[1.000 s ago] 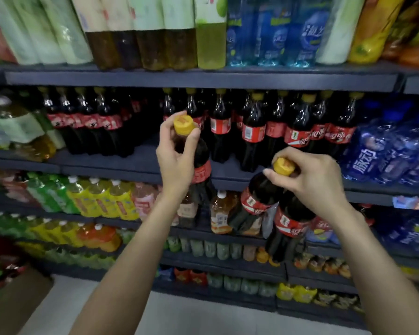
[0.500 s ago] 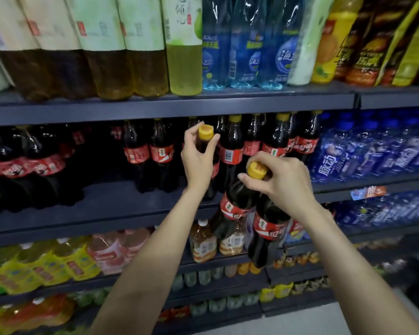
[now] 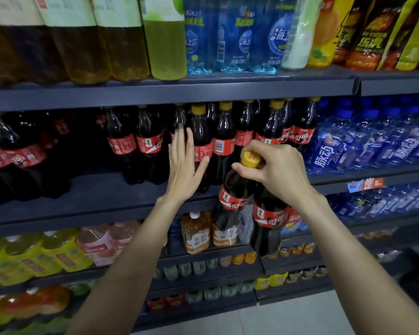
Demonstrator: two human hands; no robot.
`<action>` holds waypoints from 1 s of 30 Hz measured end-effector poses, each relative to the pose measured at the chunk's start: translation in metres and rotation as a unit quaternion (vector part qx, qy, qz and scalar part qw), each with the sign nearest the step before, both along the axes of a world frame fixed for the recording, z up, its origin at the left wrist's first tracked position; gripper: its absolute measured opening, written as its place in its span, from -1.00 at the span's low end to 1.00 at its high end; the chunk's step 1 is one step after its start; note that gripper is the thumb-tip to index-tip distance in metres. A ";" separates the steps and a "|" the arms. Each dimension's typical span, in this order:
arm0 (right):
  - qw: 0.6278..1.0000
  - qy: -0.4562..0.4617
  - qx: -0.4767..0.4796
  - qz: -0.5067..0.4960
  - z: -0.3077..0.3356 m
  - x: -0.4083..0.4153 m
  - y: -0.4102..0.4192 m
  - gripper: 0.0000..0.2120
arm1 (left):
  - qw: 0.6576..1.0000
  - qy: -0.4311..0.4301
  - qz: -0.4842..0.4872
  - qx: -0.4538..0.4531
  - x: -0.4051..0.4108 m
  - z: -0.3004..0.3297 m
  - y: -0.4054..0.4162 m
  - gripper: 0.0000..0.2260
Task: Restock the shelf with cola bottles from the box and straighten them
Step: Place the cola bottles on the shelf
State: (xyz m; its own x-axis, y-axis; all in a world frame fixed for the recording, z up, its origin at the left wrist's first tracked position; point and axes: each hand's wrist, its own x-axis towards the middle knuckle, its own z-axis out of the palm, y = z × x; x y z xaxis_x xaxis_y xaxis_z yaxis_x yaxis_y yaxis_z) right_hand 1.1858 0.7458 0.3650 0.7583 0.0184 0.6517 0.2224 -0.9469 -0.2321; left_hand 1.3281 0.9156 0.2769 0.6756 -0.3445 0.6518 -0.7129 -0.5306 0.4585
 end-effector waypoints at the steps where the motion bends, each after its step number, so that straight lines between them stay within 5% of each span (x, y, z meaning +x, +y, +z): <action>1: 1.000 -0.001 0.001 0.007 0.000 0.001 0.001 -0.68 | 1.000 0.000 0.002 0.000 -0.003 0.000 0.002 -0.35; 6: 0.999 -0.023 -0.019 0.035 0.003 0.011 0.014 -0.70 | 0.988 0.102 -0.095 -0.072 -0.047 0.000 0.025 -0.30; 9: 0.998 -0.024 -0.017 0.062 0.009 0.016 0.028 -0.71 | 0.978 0.143 -0.145 -0.032 -0.076 -0.004 0.040 -0.23; 16: 0.993 -0.014 0.004 0.116 0.025 0.025 0.054 -0.62 | 0.995 0.082 -0.042 -0.025 -0.081 -0.010 0.063 -0.30; 21: 0.992 -0.023 0.028 0.121 0.029 0.023 0.052 -0.38 | 0.992 0.025 0.023 -0.121 -0.067 -0.006 0.070 -0.36; 26: 0.994 -0.068 0.042 0.075 0.014 0.030 0.040 -0.68 | 0.977 0.068 0.094 -0.178 -0.040 -0.013 0.068 -0.30; 30: 0.995 -0.088 -0.009 0.047 0.006 0.037 0.028 -0.69 | 0.971 0.088 0.123 -0.187 -0.021 -0.021 0.062 -0.29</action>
